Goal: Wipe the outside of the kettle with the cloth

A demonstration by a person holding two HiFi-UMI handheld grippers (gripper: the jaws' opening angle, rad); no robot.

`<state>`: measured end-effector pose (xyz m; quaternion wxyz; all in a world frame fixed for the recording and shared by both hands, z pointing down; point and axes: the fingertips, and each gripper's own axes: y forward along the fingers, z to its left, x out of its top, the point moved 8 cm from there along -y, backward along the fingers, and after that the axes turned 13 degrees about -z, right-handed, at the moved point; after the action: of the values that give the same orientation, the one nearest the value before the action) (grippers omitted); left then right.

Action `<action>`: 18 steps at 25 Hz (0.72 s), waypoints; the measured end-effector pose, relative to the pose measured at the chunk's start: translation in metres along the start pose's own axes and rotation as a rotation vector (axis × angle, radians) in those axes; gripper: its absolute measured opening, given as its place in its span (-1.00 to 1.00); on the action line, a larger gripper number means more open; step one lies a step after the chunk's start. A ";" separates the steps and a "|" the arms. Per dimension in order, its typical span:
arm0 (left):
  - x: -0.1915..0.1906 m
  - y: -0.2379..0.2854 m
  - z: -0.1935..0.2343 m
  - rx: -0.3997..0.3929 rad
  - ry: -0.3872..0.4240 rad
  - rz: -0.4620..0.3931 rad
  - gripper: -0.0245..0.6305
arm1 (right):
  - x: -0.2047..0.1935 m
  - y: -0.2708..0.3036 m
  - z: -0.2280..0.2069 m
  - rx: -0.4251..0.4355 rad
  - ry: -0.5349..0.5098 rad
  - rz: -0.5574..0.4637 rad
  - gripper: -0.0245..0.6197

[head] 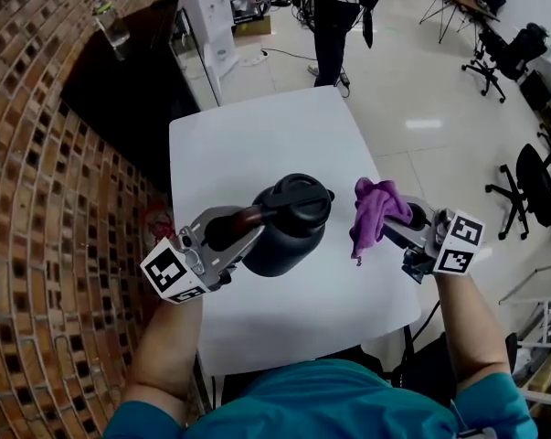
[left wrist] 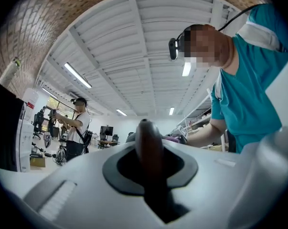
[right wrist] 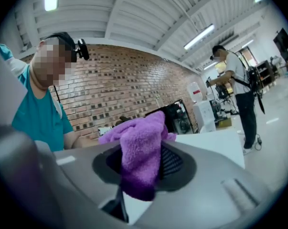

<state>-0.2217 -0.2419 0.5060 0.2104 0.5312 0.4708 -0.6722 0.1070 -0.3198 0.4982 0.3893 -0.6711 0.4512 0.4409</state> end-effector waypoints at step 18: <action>-0.060 -0.041 -0.001 0.003 0.023 -0.121 -0.71 | -0.035 -0.003 -0.005 0.066 -0.029 -0.070 -0.55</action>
<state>-0.2321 -0.2347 0.5779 0.1632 0.5096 0.5037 -0.6783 0.1035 -0.3143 0.5333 0.4327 -0.6668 0.4361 0.4218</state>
